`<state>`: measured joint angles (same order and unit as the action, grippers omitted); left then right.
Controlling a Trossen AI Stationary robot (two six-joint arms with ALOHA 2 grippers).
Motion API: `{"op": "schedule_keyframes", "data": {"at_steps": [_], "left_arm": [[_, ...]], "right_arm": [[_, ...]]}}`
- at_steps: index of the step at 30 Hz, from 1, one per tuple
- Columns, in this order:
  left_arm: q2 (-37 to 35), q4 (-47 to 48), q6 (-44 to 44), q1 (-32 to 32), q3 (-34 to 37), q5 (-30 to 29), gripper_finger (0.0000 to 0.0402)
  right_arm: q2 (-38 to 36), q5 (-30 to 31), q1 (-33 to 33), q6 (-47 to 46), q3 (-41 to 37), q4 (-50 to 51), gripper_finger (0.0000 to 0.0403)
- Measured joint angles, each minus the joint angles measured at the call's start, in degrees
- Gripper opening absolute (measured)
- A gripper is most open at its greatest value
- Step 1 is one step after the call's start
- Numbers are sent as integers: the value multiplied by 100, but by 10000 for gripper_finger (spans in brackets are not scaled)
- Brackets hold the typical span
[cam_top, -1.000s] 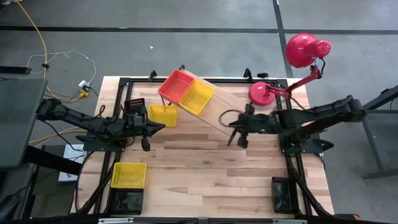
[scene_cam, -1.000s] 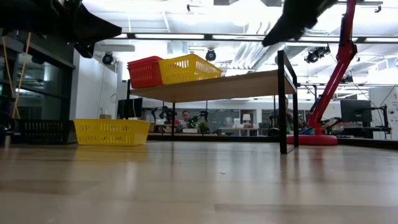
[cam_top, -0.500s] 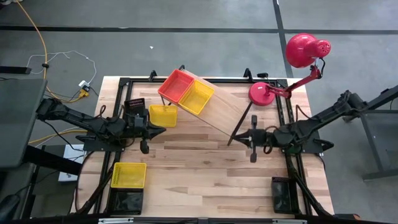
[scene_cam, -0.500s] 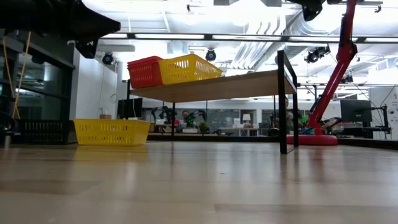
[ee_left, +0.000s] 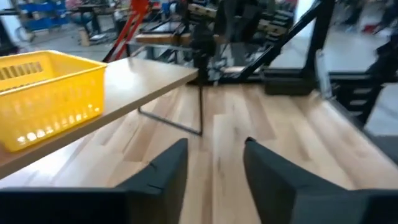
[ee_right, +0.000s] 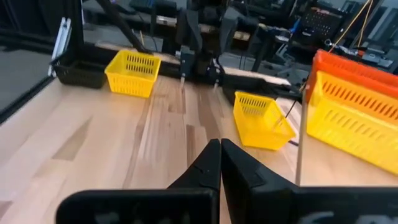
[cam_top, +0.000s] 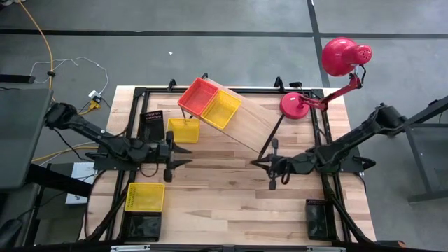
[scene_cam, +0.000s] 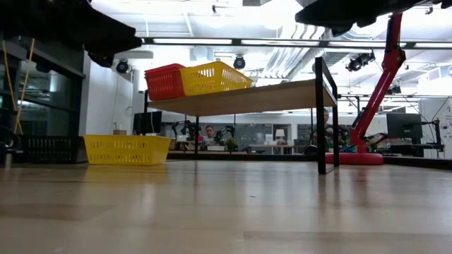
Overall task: Stack baskets on shelf by color
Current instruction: Stack the top yellow bin on top of the yellow bin on the shelf
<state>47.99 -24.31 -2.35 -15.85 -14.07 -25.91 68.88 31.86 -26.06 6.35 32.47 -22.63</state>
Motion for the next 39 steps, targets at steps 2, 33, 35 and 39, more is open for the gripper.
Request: {"op": "schedule_keyframes", "data": {"at_steps": [2,33,35,39], "left_arm": [[62,462,-85,-137,-197,-331,170],[2595,4235,-1794,1323,-994,-1200,221],[2704,4237,-1676,1326,-991,-1208,219],[2750,4207,-1646,1326,-991,-1198,195]], "right_arm": [[118,-1,2,7,0,-50,0],[169,-35,2,15,0,-230,0],[169,-35,2,15,0,-230,0],[169,-36,2,15,0,-230,0]]}}
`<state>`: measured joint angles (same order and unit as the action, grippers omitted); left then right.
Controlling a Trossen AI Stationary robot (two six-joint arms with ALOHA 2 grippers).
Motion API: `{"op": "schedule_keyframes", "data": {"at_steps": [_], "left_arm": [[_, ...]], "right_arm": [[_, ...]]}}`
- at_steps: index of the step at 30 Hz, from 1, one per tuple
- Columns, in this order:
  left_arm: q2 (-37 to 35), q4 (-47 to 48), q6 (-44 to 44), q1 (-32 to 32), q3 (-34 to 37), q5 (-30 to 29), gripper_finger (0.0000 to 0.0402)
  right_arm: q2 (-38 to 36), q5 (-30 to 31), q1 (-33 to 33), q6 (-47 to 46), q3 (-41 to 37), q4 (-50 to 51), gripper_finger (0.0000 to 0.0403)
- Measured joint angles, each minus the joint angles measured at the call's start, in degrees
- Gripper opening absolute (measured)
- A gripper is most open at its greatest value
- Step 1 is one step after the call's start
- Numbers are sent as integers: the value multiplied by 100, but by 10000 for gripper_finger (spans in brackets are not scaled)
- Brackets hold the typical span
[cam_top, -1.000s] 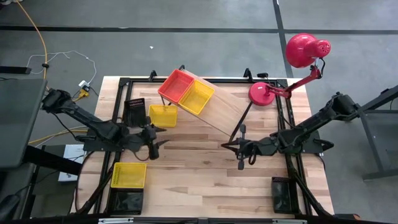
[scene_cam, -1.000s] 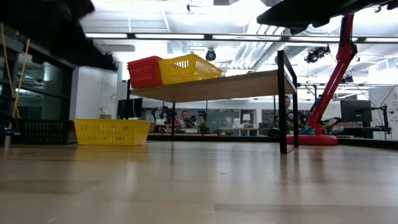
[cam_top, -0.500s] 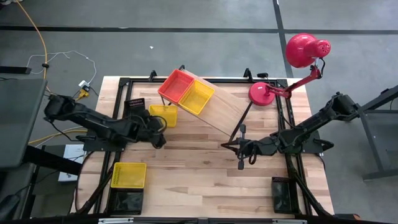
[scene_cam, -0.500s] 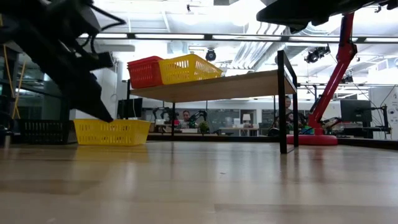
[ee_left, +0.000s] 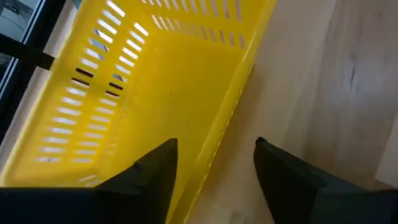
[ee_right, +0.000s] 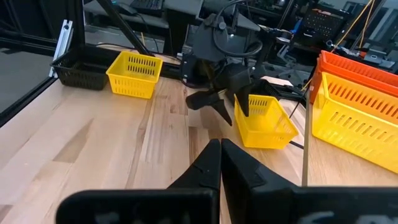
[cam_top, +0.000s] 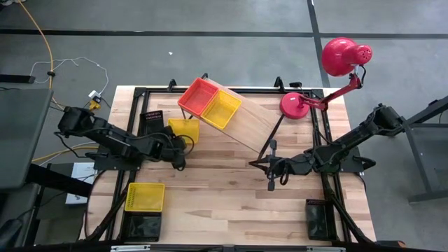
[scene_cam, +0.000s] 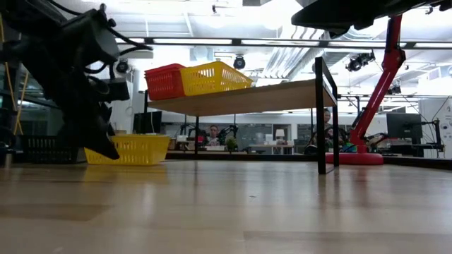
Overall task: Stack baskets on shelf by color
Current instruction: Stack the top yellow bin on top of the yellow bin on the shelf
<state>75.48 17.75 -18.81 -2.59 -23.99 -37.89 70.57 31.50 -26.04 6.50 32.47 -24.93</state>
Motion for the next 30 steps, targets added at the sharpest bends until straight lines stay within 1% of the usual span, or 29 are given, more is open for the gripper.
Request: {"op": "schedule_keyframes", "data": {"at_steps": [3,5,8,9,12,17,19,21,23,25,27,28,30], "left_arm": [[-25,59,44,0,-39,219,152],[-33,49,146,-4,-130,499,108],[-33,77,277,-53,-366,1112,29],[-33,102,285,-84,-478,1292,15],[-35,136,162,-319,-815,1530,12],[-35,211,98,-1095,-1470,1515,3],[-35,229,98,-1468,-1755,1310,1],[-37,263,101,-1823,-2065,938,1],[-37,372,103,-2145,-2417,324,1],[-37,455,167,-2354,-2811,-489,1],[-37,482,367,-2359,-3260,-1170,1],[-37,487,459,-2287,-3489,-1344,1],[-37,499,667,-2005,-3977,-1367,0]], "right_arm": [[0,1,0,0,0,0,0],[0,-3,0,0,1,0,0],[0,-9,0,-1,2,0,0],[0,-10,0,-2,2,0,0],[0,-14,0,-2,2,0,0],[0,-19,0,-3,2,0,0],[0,-19,0,-6,2,0,0],[0,-19,0,-6,2,0,0],[0,-19,0,-8,2,0,0],[0,-19,0,-22,2,-2,0],[0,-19,0,-22,2,-6,0],[0,-21,0,-22,2,-11,0],[0,-21,0,-24,2,-15,0]]}}
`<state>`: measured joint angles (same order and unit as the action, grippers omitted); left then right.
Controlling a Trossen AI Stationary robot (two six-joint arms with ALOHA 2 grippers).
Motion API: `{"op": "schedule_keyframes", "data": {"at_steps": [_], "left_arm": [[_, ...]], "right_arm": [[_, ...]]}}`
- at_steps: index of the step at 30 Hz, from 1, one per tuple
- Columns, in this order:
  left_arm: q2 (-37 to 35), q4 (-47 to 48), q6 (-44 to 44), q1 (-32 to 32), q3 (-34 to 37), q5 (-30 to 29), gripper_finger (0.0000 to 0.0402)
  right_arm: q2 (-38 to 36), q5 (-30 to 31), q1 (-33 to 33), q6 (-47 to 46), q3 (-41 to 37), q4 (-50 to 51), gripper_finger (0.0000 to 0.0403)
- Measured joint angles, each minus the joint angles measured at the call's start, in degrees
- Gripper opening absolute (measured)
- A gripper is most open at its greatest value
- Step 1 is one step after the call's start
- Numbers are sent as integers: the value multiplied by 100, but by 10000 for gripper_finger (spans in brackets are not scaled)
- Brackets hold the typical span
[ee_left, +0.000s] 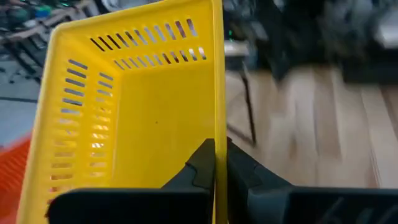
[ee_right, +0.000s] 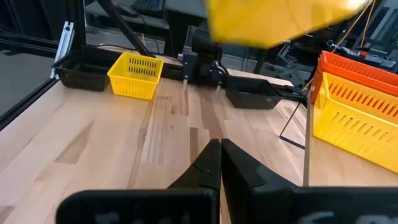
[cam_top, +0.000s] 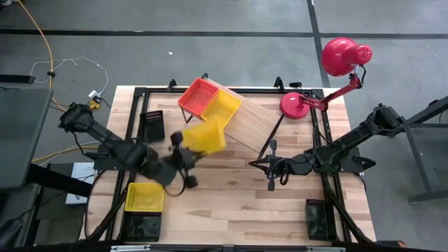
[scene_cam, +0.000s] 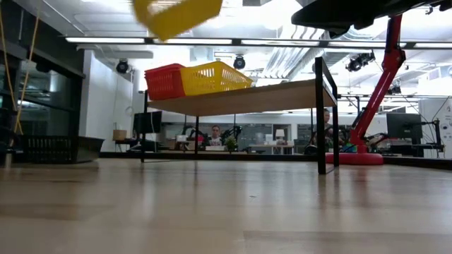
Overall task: Stack baskets on shelf by color
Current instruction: Stack the top yellow bin on top of the yellow bin on the shelf
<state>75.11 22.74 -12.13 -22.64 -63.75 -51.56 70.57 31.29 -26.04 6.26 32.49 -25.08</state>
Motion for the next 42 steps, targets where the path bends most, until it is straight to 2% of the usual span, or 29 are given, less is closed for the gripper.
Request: {"op": "schedule_keyframes", "data": {"at_steps": [3,5,9,12,18,25,35,42], "left_arm": [[115,117,167,679,-750,331,0],[280,525,116,1175,-1285,472,0],[764,1585,-480,1995,-2291,752,0],[1172,2029,-928,2300,-2778,986,0],[1999,2198,-1065,2334,-3431,846,0],[2736,3450,-1877,2340,-4195,298,0],[2990,3451,-2424,2337,-4201,127,0],[3254,3203,-2429,2340,-4200,120,0]], "right_arm": [[0,0,1,-31,0,0,0],[0,0,2,-42,0,0,0],[-2,-45,2,-48,2,19,0],[-2,-98,2,-135,2,46,0],[-2,-245,1,-188,2,79,0],[-2,-264,2,-303,6,159,0],[-2,-264,2,-284,7,175,0],[-2,-262,2,-282,4,269,0]]}}
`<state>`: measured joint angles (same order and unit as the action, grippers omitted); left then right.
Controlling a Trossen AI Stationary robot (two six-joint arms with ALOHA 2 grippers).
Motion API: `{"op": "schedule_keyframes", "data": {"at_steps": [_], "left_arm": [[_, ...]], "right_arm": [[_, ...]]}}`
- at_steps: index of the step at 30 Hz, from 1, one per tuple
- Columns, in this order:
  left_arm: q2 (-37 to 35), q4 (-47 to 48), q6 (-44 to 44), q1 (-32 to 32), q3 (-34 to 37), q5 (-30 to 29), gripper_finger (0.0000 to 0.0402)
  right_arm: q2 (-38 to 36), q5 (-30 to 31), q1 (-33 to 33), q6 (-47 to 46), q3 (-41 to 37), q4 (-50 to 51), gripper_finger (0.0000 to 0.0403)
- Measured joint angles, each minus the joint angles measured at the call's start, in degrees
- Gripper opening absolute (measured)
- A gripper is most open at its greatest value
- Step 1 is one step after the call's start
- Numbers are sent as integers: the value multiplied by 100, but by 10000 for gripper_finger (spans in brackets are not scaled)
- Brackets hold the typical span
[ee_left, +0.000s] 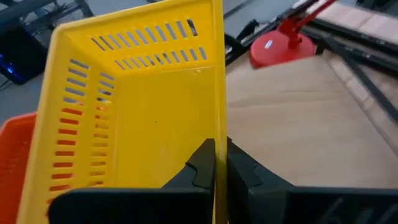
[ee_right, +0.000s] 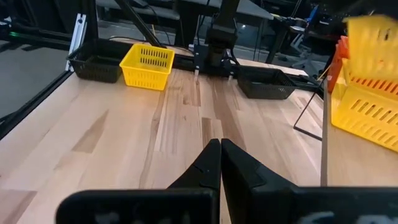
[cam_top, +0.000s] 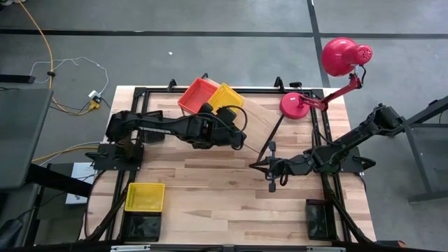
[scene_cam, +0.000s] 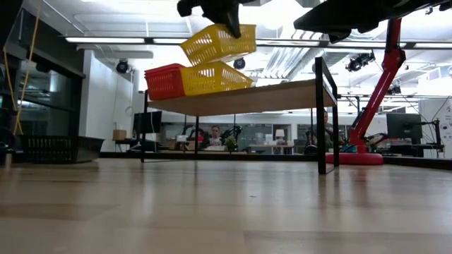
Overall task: Stack baskets on shelf by color
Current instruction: Stack the top yellow bin on top of the yellow bin on the shelf
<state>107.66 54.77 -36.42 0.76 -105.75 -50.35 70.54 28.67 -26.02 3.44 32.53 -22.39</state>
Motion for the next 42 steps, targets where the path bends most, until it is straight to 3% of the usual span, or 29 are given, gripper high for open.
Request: {"op": "schedule_keyframes", "data": {"at_steps": [15,33,42], "left_arm": [[164,-60,103,8,2,125,7],[74,-68,969,75,-28,-201,150],[-183,-71,1634,70,-422,336,152]], "right_arm": [[0,-4,0,0,0,11,0],[0,-11,0,0,-1,34,0],[0,69,0,158,-4,-58,0]]}}
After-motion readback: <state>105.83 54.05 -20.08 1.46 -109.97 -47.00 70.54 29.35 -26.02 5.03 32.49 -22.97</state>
